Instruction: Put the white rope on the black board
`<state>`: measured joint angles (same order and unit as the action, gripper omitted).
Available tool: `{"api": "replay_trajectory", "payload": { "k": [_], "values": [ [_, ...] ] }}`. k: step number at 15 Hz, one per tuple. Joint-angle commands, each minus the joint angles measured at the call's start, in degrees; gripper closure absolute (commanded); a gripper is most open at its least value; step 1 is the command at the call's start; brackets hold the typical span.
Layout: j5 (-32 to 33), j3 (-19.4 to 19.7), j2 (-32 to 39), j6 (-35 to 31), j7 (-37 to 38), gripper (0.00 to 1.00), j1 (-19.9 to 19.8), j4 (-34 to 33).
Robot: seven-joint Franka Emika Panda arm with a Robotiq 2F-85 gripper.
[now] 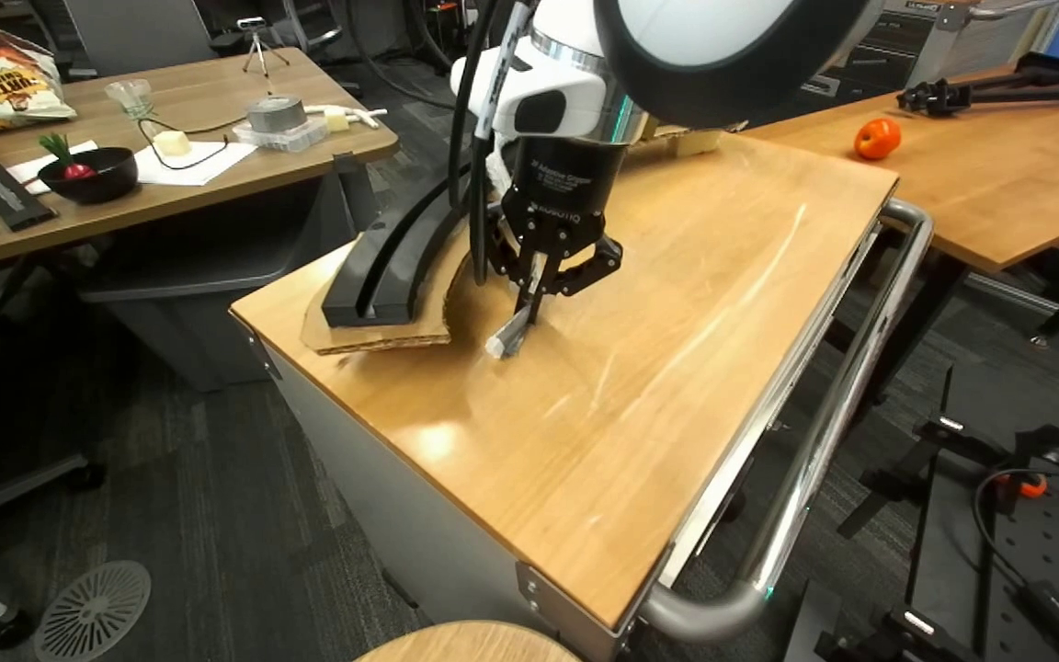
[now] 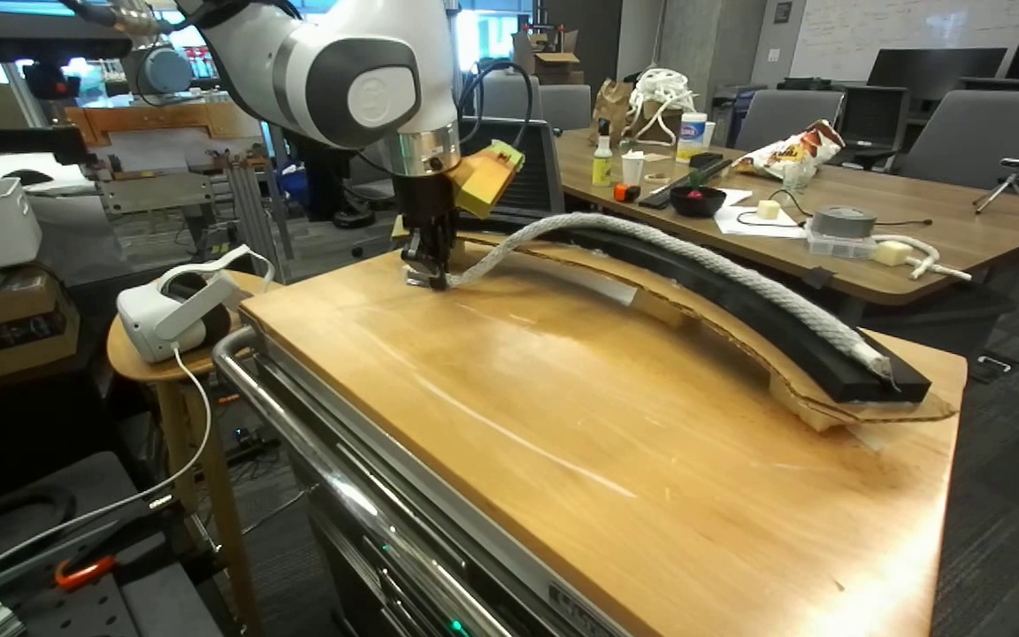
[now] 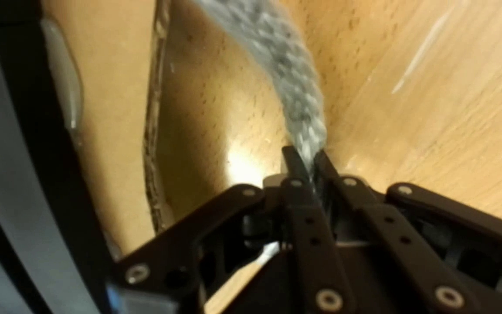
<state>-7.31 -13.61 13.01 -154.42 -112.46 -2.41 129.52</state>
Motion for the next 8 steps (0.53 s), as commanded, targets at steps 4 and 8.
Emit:
{"api": "replay_trajectory", "payload": {
  "k": [4,8],
  "values": [
    [-2.67,-0.31,-2.70,-0.61,-3.06,0.98,-0.16,-0.56],
    [-3.06,-0.86,-5.16,-3.63,-8.75,0.98,0.08,-0.39]
  ]
}}
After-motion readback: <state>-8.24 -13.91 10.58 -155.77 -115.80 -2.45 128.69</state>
